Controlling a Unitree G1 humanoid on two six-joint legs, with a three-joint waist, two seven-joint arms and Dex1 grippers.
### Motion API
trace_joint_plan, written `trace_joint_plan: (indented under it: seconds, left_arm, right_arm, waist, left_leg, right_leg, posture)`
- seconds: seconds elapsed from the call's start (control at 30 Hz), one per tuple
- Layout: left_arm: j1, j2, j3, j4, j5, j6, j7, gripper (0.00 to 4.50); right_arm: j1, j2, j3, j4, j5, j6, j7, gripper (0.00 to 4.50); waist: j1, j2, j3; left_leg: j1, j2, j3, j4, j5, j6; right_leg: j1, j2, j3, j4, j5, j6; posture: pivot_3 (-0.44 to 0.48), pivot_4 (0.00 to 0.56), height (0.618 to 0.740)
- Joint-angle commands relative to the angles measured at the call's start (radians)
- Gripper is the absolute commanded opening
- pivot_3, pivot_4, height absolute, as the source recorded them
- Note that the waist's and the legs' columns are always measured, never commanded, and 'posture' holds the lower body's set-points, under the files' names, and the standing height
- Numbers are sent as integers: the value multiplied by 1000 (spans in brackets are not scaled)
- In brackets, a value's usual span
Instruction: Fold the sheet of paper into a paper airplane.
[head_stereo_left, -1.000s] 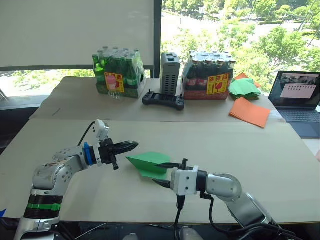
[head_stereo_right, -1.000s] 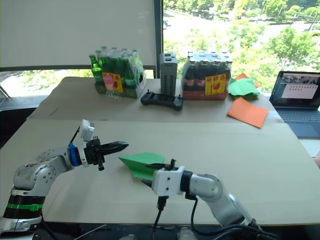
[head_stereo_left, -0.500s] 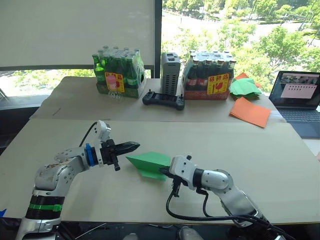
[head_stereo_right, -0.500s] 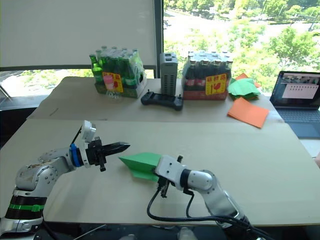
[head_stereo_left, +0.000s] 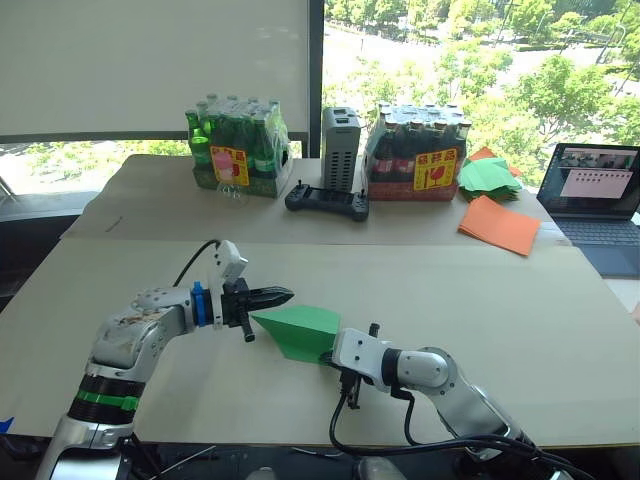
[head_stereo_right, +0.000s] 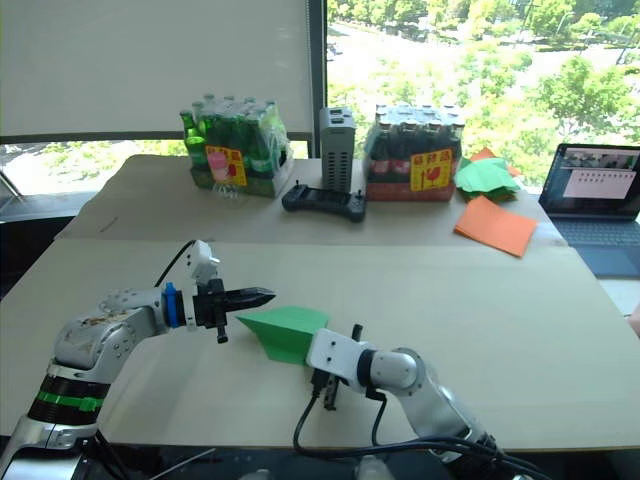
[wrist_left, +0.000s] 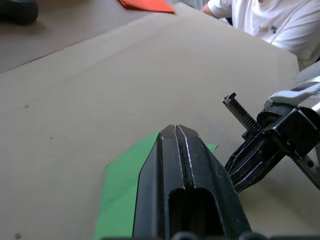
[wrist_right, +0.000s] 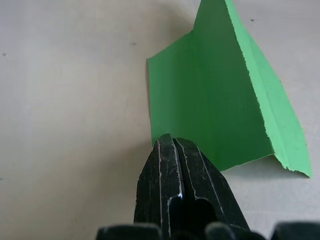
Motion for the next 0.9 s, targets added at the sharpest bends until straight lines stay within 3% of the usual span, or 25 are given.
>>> trace_joint_plan:
  seconds: [0.03,0.17,0.37,0.9]
  left_arm:
    - [-66,0,-48,69,82,-65,-16,0]
    - [-103,37,-141,131,192,-191,-112,0]
    - [-100,82,-173,134,238,-258,-214,0]
    - [-19,109,-167,90,288,-304,-252,0]
  right_arm:
    - [15,-12,28,27,-24,42,12,40]
    - [14,-10,30,26,-24,47,11,40]
    - [5,-2,29,38,-28,58,1,40]
    - [-8,2,11,19,-19,96,1,40]
  waist:
    - [-1,0,0]
    - [-3,0,0]
    - [-2,0,0]
    - [-3,0,0]
  left_leg:
    - [0,0,0,0,0,0]
    - [0,0,0,0,0,0]
    - [0,0,0,0,0,0]
    - [0,0,0,0,0,0]
  right_leg:
    - [0,0,0,0,0,0]
    - [0,0,0,0,0,0]
    - [0,0,0,0,0,0]
    - [0,0,0,1,0,0]
  posture:
    - [0,150,740]
    - [0,150,740]
    - [0,150,740]
    - [0,150,740]
